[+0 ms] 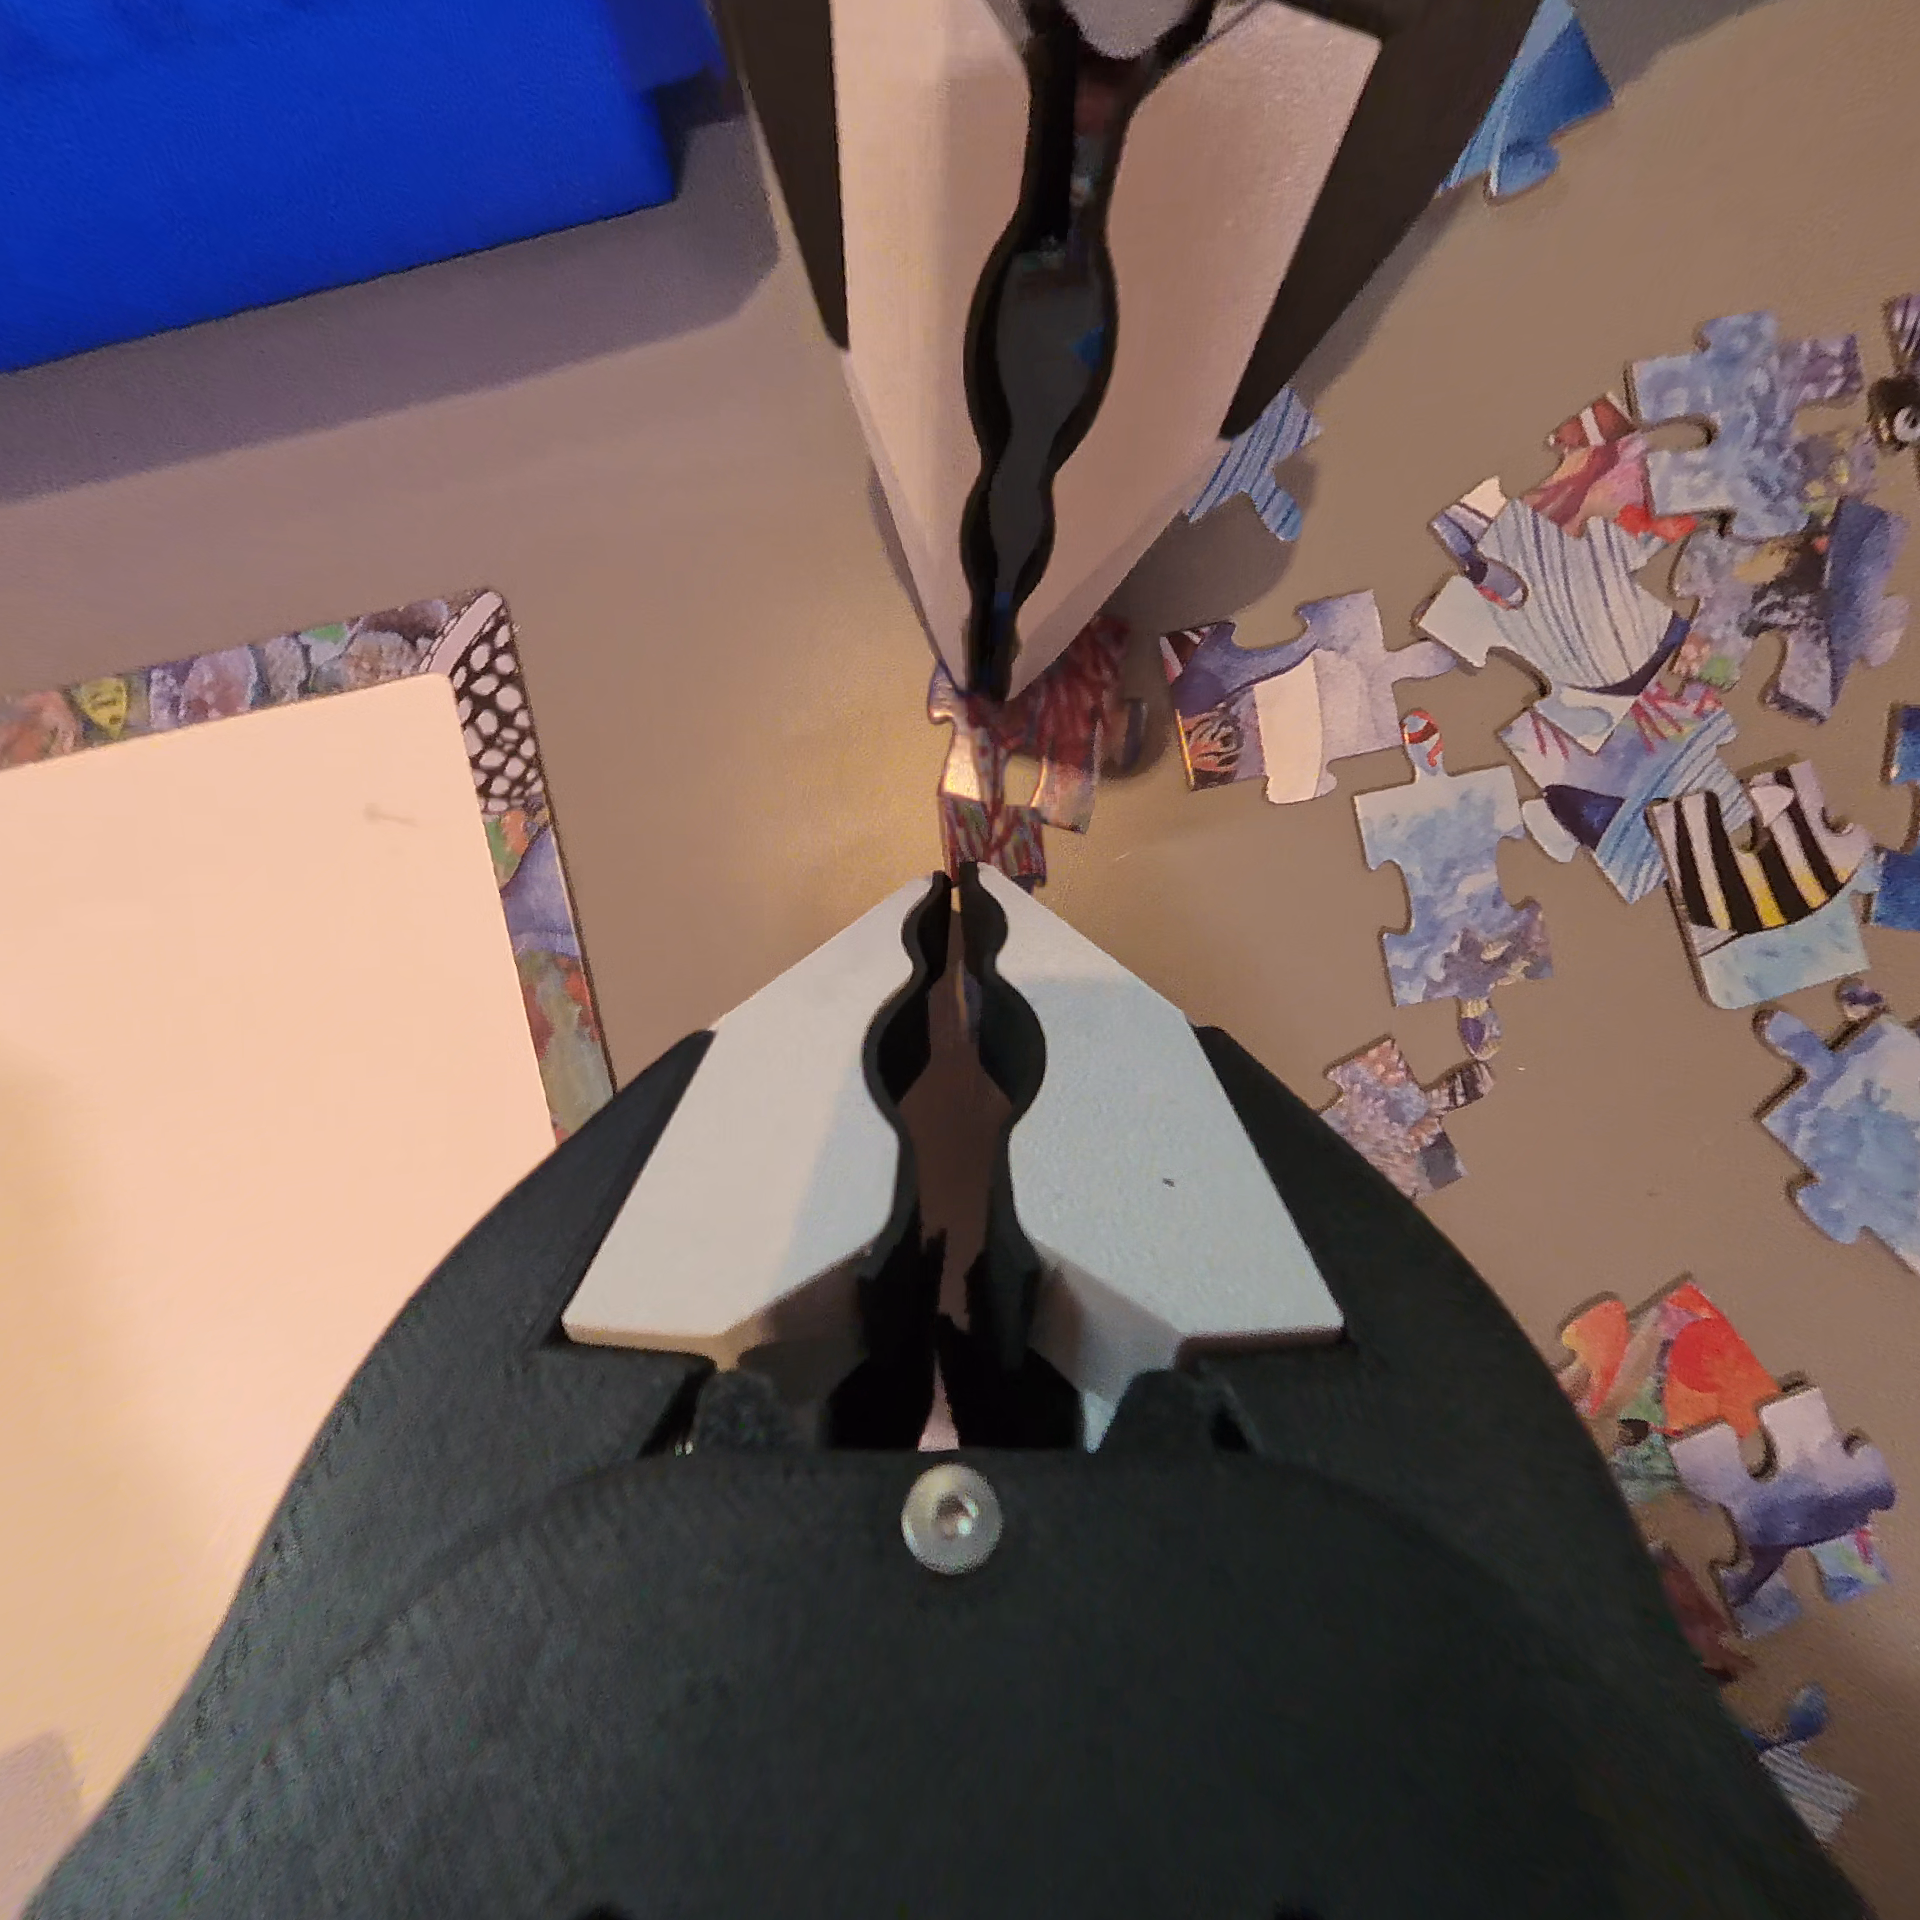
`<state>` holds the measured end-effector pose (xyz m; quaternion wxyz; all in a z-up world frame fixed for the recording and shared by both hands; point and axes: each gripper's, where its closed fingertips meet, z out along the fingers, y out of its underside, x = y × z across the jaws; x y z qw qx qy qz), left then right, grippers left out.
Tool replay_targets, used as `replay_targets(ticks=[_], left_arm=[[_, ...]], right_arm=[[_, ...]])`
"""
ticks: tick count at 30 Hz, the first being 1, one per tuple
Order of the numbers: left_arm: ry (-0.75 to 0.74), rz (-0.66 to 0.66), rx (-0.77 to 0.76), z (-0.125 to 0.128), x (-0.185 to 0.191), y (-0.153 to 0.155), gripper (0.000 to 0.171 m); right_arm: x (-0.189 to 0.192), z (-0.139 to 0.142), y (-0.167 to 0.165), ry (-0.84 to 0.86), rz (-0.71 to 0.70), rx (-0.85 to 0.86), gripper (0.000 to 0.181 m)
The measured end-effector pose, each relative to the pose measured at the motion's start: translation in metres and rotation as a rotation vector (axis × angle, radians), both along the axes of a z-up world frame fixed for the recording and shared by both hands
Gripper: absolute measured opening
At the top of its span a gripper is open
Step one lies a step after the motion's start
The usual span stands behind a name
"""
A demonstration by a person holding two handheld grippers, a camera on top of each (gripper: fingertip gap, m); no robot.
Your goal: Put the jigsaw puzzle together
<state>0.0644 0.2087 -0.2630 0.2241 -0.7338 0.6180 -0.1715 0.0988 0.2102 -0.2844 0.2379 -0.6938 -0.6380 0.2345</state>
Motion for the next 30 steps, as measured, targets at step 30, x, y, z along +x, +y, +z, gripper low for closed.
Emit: replay_targets(ticks=[30], left_arm=[[-0.113,0.208,-0.066,0.027,-0.053,-0.016,0.0]], right_arm=[[-0.013,-0.002,-0.029,-0.054,0.1,-0.044,0.0]])
